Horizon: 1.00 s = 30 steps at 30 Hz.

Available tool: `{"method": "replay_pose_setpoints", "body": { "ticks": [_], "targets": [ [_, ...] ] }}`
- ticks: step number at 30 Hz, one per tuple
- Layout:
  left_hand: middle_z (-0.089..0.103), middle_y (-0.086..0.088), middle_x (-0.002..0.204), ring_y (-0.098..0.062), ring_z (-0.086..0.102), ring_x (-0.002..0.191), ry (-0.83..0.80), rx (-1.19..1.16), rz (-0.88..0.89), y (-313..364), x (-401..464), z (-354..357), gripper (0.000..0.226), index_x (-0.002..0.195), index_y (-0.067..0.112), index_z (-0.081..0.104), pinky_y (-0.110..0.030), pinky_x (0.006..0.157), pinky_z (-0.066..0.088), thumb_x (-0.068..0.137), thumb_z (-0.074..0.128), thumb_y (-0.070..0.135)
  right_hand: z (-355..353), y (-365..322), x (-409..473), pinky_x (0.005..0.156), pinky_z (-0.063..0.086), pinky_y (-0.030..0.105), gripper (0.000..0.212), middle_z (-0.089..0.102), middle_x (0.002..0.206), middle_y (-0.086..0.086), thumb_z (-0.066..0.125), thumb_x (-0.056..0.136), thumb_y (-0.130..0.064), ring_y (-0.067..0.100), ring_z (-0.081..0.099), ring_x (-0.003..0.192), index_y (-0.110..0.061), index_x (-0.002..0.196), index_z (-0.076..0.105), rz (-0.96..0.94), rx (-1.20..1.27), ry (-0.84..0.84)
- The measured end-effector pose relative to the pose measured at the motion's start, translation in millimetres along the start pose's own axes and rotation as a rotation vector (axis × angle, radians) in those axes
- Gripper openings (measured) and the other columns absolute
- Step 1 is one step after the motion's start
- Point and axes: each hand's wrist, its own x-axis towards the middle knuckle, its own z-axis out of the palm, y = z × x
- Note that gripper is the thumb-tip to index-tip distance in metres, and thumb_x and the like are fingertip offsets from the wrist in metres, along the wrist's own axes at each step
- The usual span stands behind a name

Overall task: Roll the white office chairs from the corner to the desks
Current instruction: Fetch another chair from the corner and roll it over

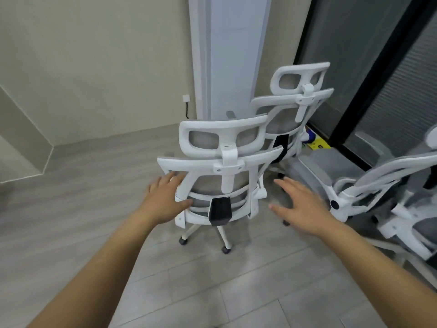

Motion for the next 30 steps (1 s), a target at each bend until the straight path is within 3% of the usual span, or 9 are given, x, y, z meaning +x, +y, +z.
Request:
{"method": "replay_pose_setpoints", "body": {
  "ticks": [6,9,14,18,21,30],
  "targets": [
    [0.035,0.001,0.152,-0.027,0.027,0.14,0.083,-0.006,0.063,9.4,88.3,2.3,0.06,0.142,0.03,0.041,-0.047,0.114,0.023,0.086,0.062,0.04,-4.2,5.0,106.3,0.115,0.02,0.049,0.073,0.027,0.158,-0.003,0.056,0.087,-0.058,0.02,0.021,0.146,-0.033,0.15,0.03,-0.069,-0.091,-0.036],
    [0.041,0.004,0.147,-0.025,0.03,0.137,0.073,0.016,-0.001,7.3,111.0,10.7,0.055,0.137,0.032,0.046,-0.05,0.111,0.027,0.085,0.062,0.044,-4.8,10.2,161.2,0.115,0.022,0.05,0.069,0.036,0.151,-0.002,0.053,0.087,-0.058,0.024,0.03,0.14,-0.032,0.148,0.033,-0.151,-0.157,-0.039],
    [0.051,0.013,0.137,-0.019,0.04,0.13,0.061,0.154,-0.035,-1.9,131.9,27.4,0.051,0.131,0.038,0.051,-0.044,0.104,0.035,0.083,0.05,0.057,8.7,30.9,221.0,0.115,0.021,0.046,0.062,0.042,0.146,-0.003,0.053,0.089,-0.055,0.024,0.036,0.136,-0.033,0.145,0.037,-0.337,-0.302,-0.097],
    [0.061,0.011,0.12,-0.021,0.053,0.116,0.142,0.157,-0.048,-10.9,146.5,41.0,0.057,0.119,0.031,0.063,-0.04,0.095,0.043,0.08,0.038,0.063,28.8,42.6,239.6,0.104,0.035,0.044,0.046,0.061,0.121,-0.004,0.056,0.085,-0.055,0.026,0.053,0.114,-0.029,0.123,0.062,-0.395,-0.194,0.027],
    [0.062,0.009,0.112,-0.022,0.056,0.109,0.198,0.153,-0.033,-10.6,150.0,47.6,0.055,0.114,0.027,0.066,-0.042,0.092,0.045,0.08,0.042,0.062,39.8,44.0,241.4,0.094,0.042,0.046,0.053,0.064,0.105,-0.005,0.044,0.077,-0.065,0.026,0.058,0.099,-0.029,0.108,0.067,-0.381,-0.173,0.072],
    [0.064,0.014,0.098,-0.02,0.058,0.096,0.289,0.072,-0.012,-22.5,140.8,53.9,0.049,0.103,0.032,0.07,-0.046,0.088,0.044,0.074,0.045,0.063,40.7,28.1,218.5,0.102,0.035,0.039,0.066,0.061,0.11,-0.007,0.042,0.075,-0.073,0.021,0.053,0.107,-0.026,0.115,0.066,-0.26,-0.077,0.058]
  ]
}}
